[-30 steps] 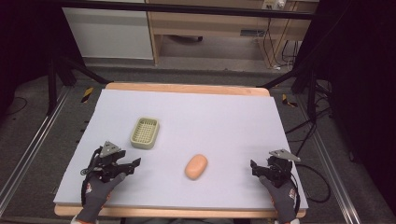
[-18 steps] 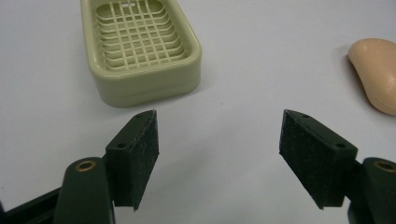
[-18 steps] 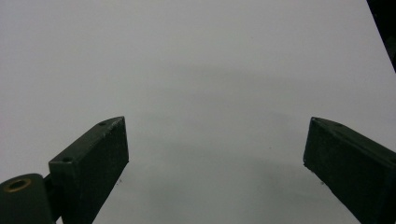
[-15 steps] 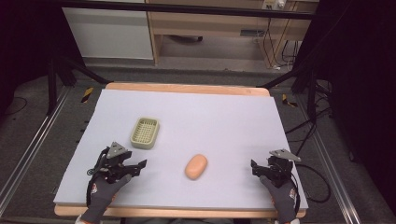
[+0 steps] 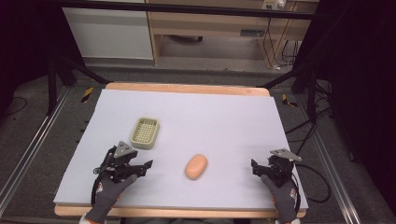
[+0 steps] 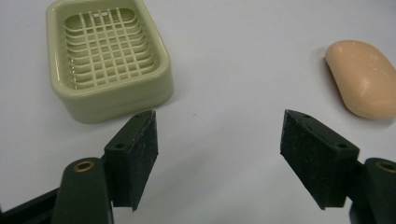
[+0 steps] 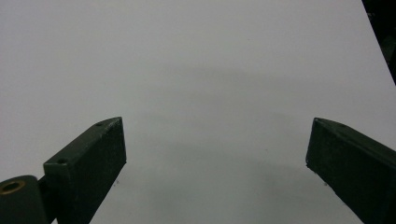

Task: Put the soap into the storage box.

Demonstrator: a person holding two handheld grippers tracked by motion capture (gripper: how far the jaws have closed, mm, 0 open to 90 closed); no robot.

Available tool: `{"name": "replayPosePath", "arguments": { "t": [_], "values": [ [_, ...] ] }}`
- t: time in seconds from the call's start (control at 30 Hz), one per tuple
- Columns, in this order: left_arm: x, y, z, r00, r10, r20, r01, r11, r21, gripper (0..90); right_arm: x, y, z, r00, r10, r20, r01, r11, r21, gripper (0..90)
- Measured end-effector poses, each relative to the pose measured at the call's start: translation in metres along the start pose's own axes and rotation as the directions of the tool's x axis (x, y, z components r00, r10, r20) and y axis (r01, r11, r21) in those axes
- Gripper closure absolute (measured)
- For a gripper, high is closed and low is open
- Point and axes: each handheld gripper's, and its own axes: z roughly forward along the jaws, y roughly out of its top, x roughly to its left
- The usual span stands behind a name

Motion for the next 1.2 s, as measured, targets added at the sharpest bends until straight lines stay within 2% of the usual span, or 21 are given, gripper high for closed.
{"name": "replayPosePath", "arguments": {
  "t": [0.47, 0.6, 1.0, 1.2],
  "values": [
    [-0.015, 0.018, 0.004, 0.9993, 0.021, 0.031, -0.021, 0.9998, -0.006, 26.6, 0.000, 0.002, 0.000, 0.9999, -0.002, 0.011, 0.002, 1.000, 0.001, 4.7],
    [-0.022, 0.024, 0.010, 0.9985, 0.030, 0.046, -0.030, 0.9995, -0.007, 26.6, 0.001, 0.001, -0.001, 0.9999, 0.004, 0.015, -0.004, 1.000, 0.002, 4.7],
    [-0.039, 0.032, 0.018, 0.9950, 0.073, 0.068, -0.074, 0.9972, 0.011, 26.5, 0.002, 0.002, 0.000, 0.9998, -0.002, 0.022, 0.002, 1.000, 0.001, 4.7],
    [-0.046, 0.036, 0.022, 0.9938, 0.080, 0.077, -0.082, 0.9965, 0.016, 26.3, 0.003, 0.002, 0.001, 0.9996, -0.011, 0.025, 0.011, 1.000, -0.003, 4.7]
  ]
}}
